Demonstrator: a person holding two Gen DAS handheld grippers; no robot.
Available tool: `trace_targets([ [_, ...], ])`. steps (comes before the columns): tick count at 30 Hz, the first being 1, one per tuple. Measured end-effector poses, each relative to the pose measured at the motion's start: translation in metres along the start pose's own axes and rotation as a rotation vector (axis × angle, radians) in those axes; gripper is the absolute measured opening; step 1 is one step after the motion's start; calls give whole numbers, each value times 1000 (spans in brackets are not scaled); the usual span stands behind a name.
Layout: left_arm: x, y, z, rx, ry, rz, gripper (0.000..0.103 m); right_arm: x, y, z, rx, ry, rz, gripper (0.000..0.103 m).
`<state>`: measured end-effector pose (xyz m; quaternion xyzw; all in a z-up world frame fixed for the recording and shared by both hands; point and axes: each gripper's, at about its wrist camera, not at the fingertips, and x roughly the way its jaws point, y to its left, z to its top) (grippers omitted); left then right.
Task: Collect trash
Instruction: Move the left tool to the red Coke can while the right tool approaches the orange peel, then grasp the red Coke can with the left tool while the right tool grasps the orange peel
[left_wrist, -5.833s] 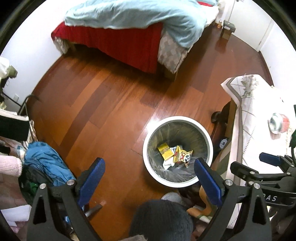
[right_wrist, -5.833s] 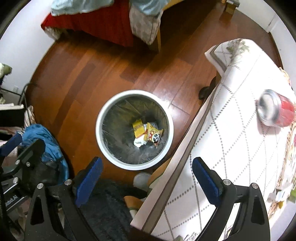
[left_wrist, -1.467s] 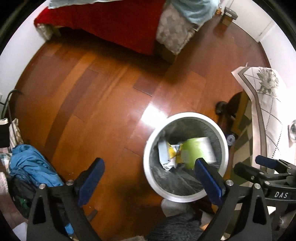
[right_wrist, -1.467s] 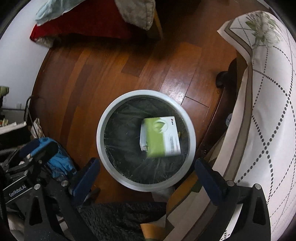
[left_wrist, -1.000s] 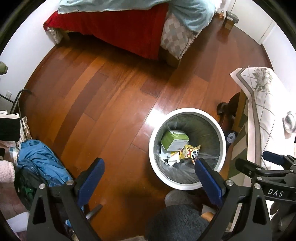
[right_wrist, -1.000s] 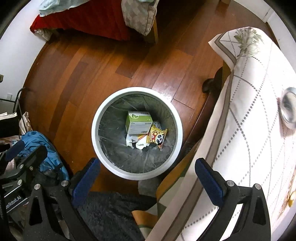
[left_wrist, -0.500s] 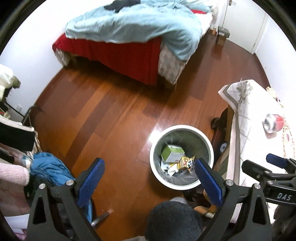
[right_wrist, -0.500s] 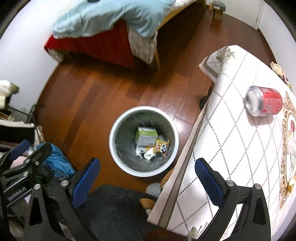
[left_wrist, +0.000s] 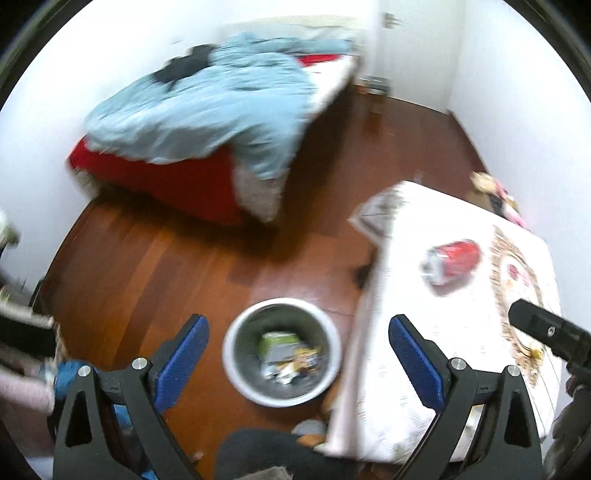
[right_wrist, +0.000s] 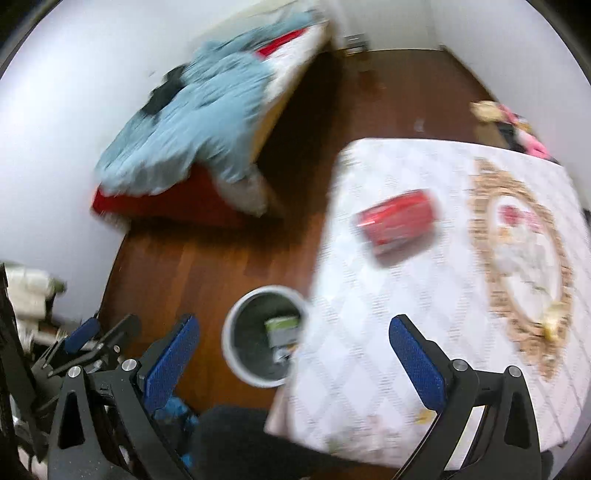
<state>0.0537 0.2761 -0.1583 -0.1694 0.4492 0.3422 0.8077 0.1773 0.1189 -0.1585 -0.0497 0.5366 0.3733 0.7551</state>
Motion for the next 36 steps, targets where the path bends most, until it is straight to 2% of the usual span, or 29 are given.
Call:
trace_targets([
  [4,35,-83,21,162,5,-35,99,-15,-94,15,145,-42,-126,103],
  [7,78,-150,37,321,38,-49,99,-15,-168,16,279,-60,-210,103],
  [10,116,-197,43,458,59,-41,99,-7,-235,8,407,-61,-286,103],
  [13,146,-231,40,594,68,-2,99,0,-291,-8,514,-61,-361,103],
  [15,167,-248,37,691,76,26,99,5,-319,-19,577,-53,-372,103],
  [17,181,-258,34,756,83,49,99,13,-337,-26,610,-38,-381,101],
  [19,194,-264,30,810,105,61,100,21,-348,-31,630,-24,-376,91],
  [20,203,-266,29,836,118,66,100,24,-353,-33,641,-20,-366,90],
  [25,226,-270,26,906,153,93,101,39,-354,-39,632,-8,-348,79],
  [27,226,-269,30,904,150,53,99,45,-351,-39,626,1,-342,73],
  [29,227,-269,32,902,156,39,98,49,-347,-41,618,2,-346,62],
  [30,227,-269,32,903,153,29,93,49,-346,-41,613,3,-358,58],
  [31,226,-268,33,905,139,38,88,50,-343,-40,600,-8,-371,44],
  [32,225,-268,33,910,126,56,79,51,-341,-41,592,-9,-379,41],
  [36,222,-264,37,898,151,15,76,53,-338,-41,577,-22,-392,35],
])
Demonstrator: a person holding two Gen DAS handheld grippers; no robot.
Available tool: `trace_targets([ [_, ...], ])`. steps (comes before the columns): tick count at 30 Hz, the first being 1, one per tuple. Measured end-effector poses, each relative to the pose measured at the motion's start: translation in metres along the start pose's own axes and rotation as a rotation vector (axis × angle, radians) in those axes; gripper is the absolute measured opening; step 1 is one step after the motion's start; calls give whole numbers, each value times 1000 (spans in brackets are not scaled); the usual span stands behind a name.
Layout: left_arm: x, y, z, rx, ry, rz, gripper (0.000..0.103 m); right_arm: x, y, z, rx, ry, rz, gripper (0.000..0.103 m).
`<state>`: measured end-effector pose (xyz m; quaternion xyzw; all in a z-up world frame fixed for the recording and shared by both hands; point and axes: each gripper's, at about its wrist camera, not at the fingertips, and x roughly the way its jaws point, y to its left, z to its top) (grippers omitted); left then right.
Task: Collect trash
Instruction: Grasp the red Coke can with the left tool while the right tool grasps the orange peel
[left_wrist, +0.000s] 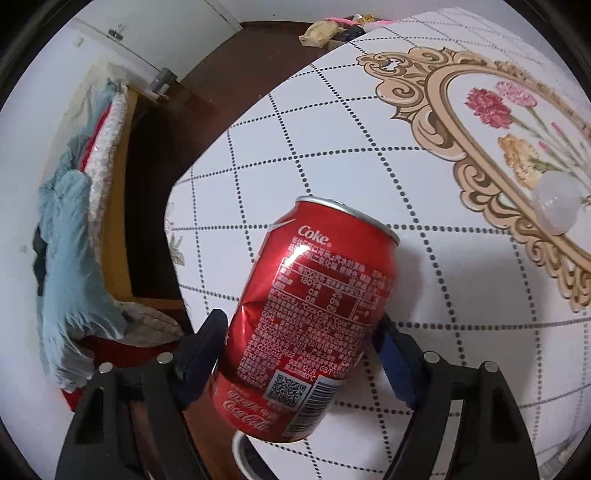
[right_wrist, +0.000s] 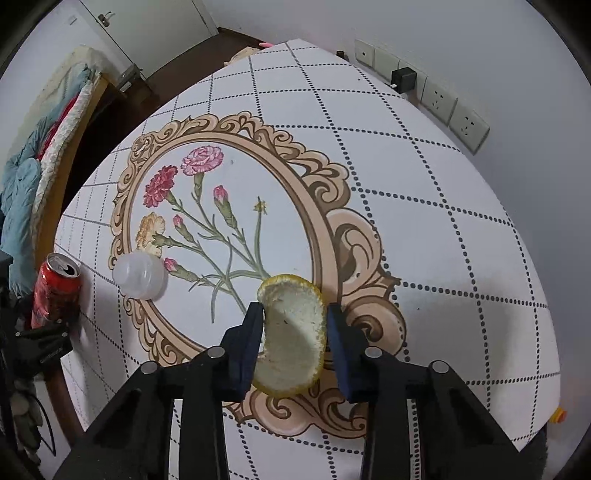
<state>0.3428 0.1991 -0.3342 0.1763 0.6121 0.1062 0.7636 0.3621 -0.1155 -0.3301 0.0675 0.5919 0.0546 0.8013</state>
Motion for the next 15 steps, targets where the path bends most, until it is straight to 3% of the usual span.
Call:
trace_targets([
  [2,-2,2,-1,-15,1,-24,75,-1,0,1,1,3,12,26],
  [3,-4,2,-2,-25,1,-30,75,-3,1,1,-3,0,16,7],
  [7,-13,4,-8,-102,14,-112,74,-9,4,-1,-16,1,43,7],
  [13,-31,6,-33,-329,55,-402,74,-18,2,-10,-22,15,101,7],
  [15,-30,2,-37,-350,61,-400,74,-15,-4,-9,9,37,126,7],
])
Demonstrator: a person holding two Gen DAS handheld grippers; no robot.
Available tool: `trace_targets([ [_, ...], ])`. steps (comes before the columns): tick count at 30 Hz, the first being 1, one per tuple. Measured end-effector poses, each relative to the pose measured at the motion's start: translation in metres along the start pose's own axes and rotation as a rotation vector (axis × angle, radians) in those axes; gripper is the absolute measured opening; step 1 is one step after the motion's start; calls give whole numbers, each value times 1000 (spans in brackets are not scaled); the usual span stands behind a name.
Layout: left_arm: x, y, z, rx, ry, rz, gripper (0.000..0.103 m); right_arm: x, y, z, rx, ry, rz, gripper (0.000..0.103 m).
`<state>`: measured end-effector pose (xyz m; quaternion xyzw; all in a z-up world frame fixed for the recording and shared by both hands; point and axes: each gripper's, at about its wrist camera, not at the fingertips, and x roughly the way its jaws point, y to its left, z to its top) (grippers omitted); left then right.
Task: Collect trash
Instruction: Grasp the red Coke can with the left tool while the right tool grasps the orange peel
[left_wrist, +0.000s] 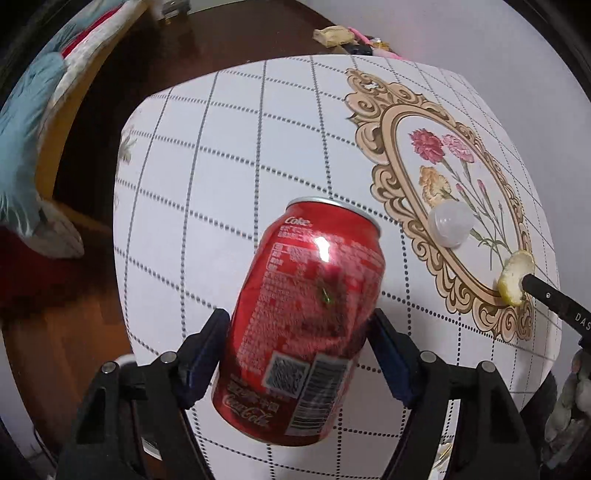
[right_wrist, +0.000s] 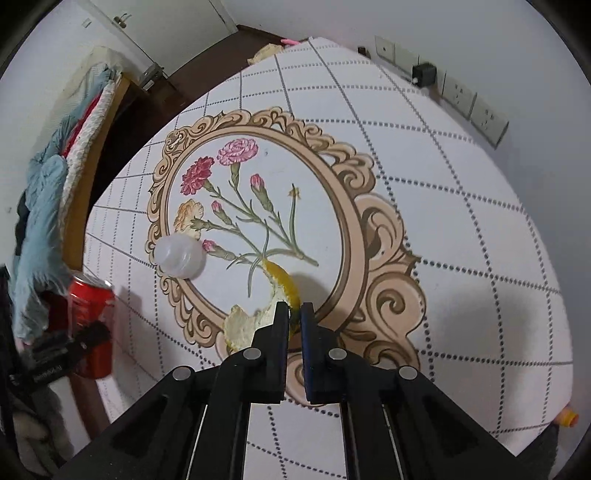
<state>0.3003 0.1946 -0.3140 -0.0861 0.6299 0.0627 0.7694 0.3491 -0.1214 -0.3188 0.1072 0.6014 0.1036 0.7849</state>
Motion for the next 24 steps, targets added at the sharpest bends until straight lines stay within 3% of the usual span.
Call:
trace_targets([
  [2,8,-1,-2,-17,13,8,74,5,-5,3,31,29,7,12],
  [4,14,-3,-1,-25,20,4,74,8,-8,4,52,40,31,37],
  [5,16,-4,-1,-29,21,4,74,8,-8,4,54,36,44,42],
  [10,33,-17,-5,-1,31,58,74,17,2,3,14,37,-12,45],
  [12,32,-20,-5,1,7,72,68,18,10,2,-25,21,-49,44],
  [15,26,-27,-10,-32,-22,77,66,21,21,-2,-71,-11,-94,18],
  [19,13,-30,-22,-70,-67,89,66,15,29,-4,-120,-56,-120,9],
  [24,-14,-27,-44,-136,-138,80,66,-2,40,-8,-153,-85,-107,7],
])
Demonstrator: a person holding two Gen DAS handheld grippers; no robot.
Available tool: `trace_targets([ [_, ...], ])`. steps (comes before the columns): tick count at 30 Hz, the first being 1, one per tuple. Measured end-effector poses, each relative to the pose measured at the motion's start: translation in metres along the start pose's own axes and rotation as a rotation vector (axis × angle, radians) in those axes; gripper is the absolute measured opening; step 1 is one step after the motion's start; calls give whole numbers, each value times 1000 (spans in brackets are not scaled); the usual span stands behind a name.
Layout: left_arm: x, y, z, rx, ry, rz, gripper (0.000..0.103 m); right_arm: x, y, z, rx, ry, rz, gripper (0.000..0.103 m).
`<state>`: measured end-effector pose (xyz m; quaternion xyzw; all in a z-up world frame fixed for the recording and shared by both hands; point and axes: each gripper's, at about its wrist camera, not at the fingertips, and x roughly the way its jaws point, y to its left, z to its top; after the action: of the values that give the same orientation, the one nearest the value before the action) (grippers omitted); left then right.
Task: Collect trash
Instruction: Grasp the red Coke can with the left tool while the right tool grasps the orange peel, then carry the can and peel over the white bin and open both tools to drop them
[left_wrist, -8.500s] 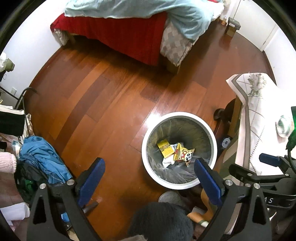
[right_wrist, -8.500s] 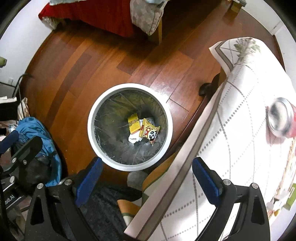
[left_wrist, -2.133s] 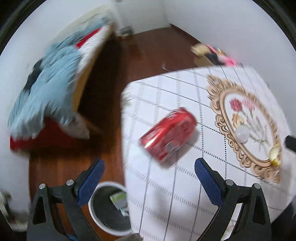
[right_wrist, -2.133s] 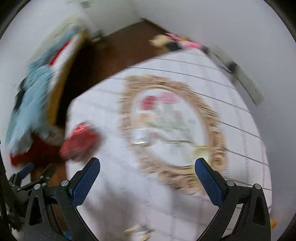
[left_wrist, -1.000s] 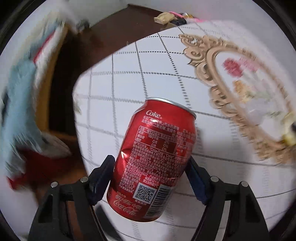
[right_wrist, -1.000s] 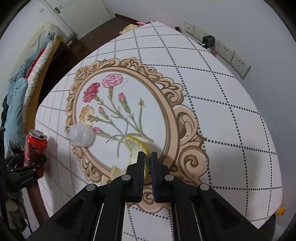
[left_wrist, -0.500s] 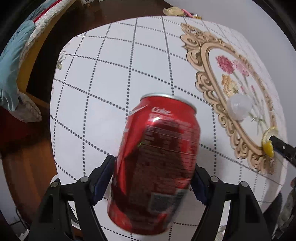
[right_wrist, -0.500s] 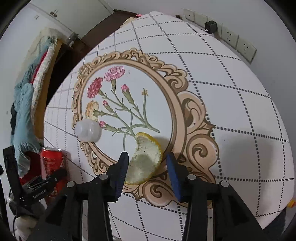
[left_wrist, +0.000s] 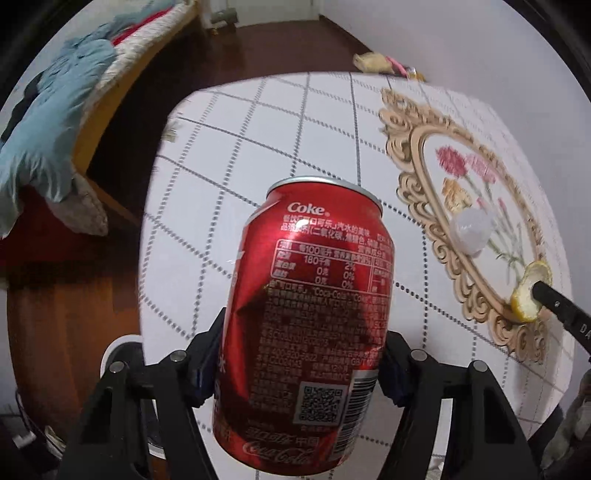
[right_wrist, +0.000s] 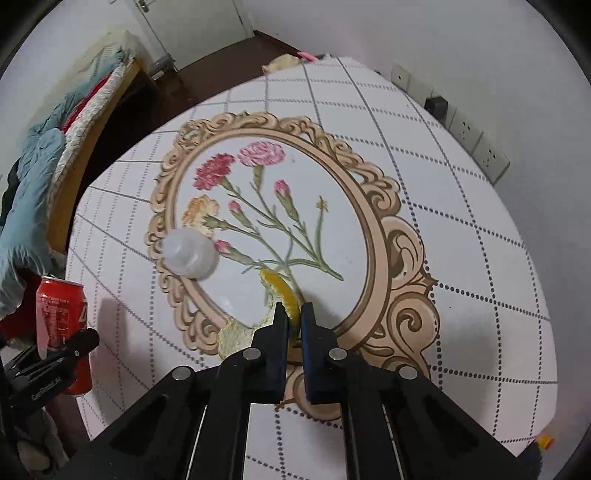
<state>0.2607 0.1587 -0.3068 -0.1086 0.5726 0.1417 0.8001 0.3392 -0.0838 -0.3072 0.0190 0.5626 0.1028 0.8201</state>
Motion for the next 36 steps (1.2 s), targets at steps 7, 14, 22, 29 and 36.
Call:
trace_targets([
  [7,-82,23,-25,-86,-138,-16,65,-47,35,-8,-64,-63,85,7],
  [14,-165,108,-36,-192,-288,-10,65,-113,117,-25,-199,-127,238,7],
  [22,-204,197,-83,-310,-317,37,66,-138,246,-77,-387,-68,424,7],
  [29,-139,284,-137,-429,-134,26,67,-61,337,-146,-533,152,415,7],
  [36,-42,345,-162,-517,91,-16,68,21,387,-195,-612,333,320,7],
])
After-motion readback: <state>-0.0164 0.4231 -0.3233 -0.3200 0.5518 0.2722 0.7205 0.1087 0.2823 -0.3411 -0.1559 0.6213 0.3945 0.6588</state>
